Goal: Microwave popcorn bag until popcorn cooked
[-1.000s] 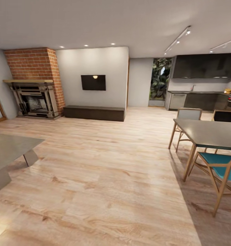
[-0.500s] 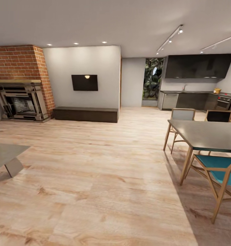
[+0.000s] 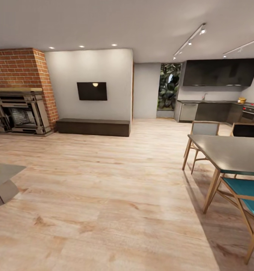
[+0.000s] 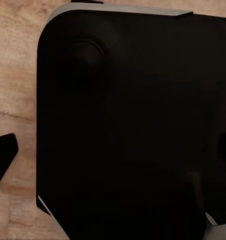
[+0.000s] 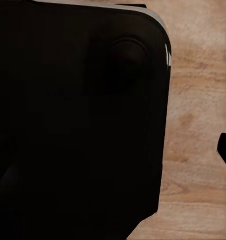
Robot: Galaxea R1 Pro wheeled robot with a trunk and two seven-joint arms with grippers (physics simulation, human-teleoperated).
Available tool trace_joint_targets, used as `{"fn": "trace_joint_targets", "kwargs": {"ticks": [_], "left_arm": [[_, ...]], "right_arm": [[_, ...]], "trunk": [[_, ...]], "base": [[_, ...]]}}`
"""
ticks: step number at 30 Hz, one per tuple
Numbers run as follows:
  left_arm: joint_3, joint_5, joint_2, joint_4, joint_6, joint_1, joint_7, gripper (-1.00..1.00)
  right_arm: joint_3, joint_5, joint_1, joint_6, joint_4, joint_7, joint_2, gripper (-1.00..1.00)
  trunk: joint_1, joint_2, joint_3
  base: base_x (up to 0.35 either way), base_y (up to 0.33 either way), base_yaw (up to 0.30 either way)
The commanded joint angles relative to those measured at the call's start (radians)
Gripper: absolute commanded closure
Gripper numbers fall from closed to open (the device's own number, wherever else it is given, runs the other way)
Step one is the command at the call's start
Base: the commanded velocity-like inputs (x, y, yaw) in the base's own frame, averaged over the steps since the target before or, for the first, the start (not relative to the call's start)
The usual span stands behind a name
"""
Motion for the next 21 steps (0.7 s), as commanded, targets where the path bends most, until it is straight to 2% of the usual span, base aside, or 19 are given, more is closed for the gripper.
{"fn": "trace_joint_targets", "kwargs": {"ticks": [1,21], "left_arm": [[0.005,0.007,0.000,-0.001,0.001,0.000,0.001,-1.00],[0.005,0.006,0.000,-0.001,-0.002,0.000,0.001,-1.00]], "right_arm": [[0.001,0.000,0.000,-0.003,0.000,-0.001,0.000,-1.00],[-0.003,-0.006,0.000,-0.006,0.000,0.001,0.000,-1.00]], "trunk": [[0.001,0.000,-0.001],[0.001,0.000,-0.001]], "base": [[0.334,0.000,0.000],[0.334,0.000,0.000]]}}
